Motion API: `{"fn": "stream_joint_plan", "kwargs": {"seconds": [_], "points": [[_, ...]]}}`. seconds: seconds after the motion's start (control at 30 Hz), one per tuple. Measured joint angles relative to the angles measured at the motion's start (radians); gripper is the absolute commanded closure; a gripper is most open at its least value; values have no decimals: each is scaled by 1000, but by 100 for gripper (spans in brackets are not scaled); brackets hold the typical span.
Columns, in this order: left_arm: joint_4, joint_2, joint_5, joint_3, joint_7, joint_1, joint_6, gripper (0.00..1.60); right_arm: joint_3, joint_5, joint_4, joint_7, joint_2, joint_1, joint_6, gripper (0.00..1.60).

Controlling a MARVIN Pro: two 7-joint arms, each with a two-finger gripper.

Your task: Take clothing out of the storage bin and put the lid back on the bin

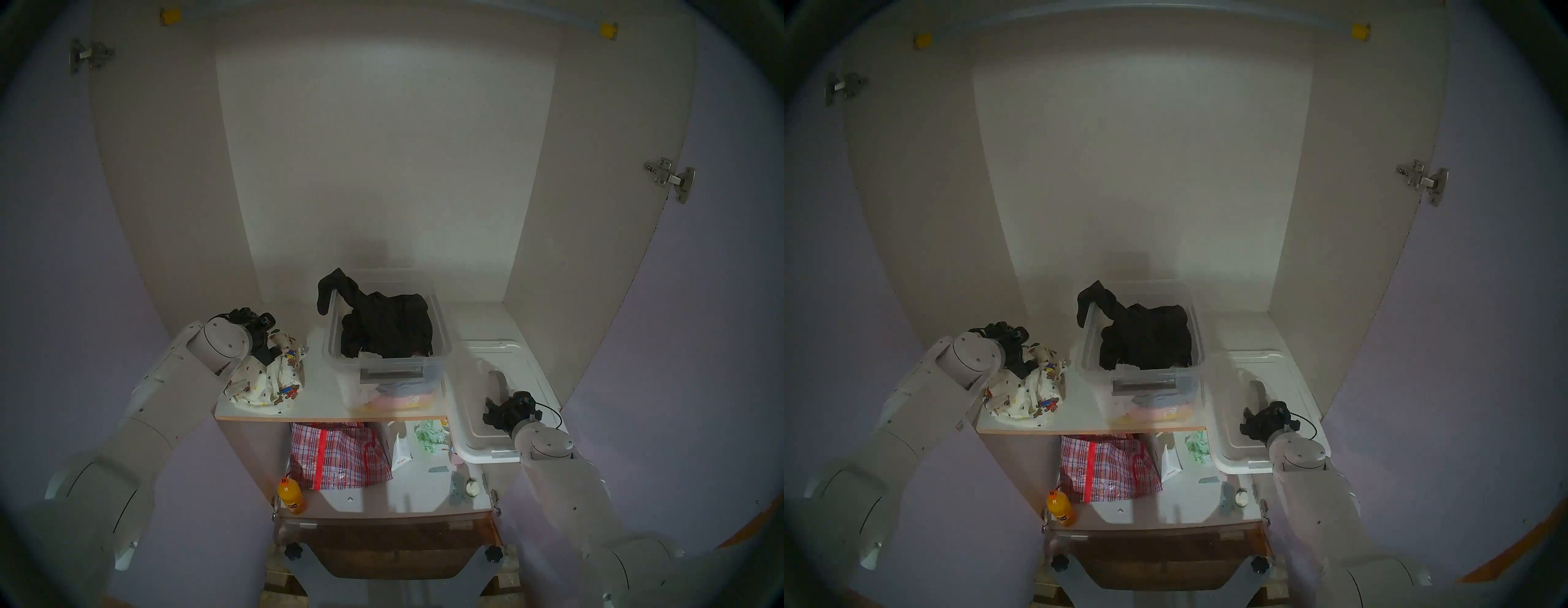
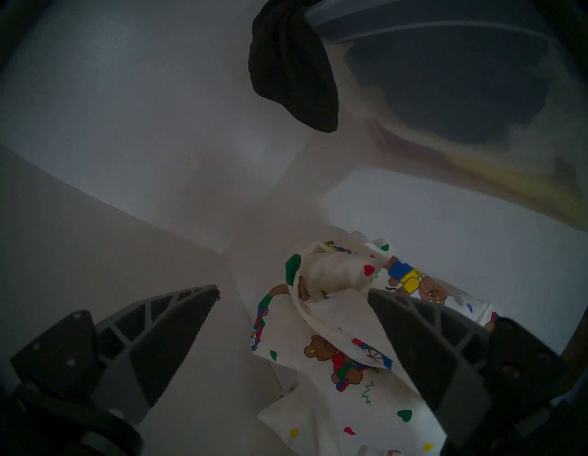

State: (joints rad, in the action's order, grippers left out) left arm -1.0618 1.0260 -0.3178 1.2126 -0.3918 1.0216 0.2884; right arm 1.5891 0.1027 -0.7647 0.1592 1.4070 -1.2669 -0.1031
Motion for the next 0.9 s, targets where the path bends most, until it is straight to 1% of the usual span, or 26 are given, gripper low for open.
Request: {"fn": "stream_joint_plan", "kwargs": {"seconds": [0.13,0.17,0.2,0.23,0.27,0.43,0.6,0.87,0.9], "points": [[0,0,0,0,0,0,0,0,4,-7,23,-30,11,7,-36,127],[0,0,0,0,0,0,0,0,5,-9,29,-37,14,8,-44,138],[0,0,0,0,0,0,0,0,5,-10,32,-40,15,9,-48,142],[0,0,0,0,0,0,0,0,7,-13,34,-52,17,9,-57,157],[0,0,0,0,0,0,0,0,8,-15,36,-61,20,9,-63,160],[0,0,0,0,0,0,0,0,27,-17,34,-128,37,6,-91,160],[0,0,0,0,0,0,0,0,55,-11,-9,-179,65,-4,-105,160],[1,0,0,-1,1,0,0,0,74,9,-162,-219,111,-25,-114,160],[1,0,0,-1,1,0,0,0,77,11,-192,-227,119,-31,-113,160]]}}
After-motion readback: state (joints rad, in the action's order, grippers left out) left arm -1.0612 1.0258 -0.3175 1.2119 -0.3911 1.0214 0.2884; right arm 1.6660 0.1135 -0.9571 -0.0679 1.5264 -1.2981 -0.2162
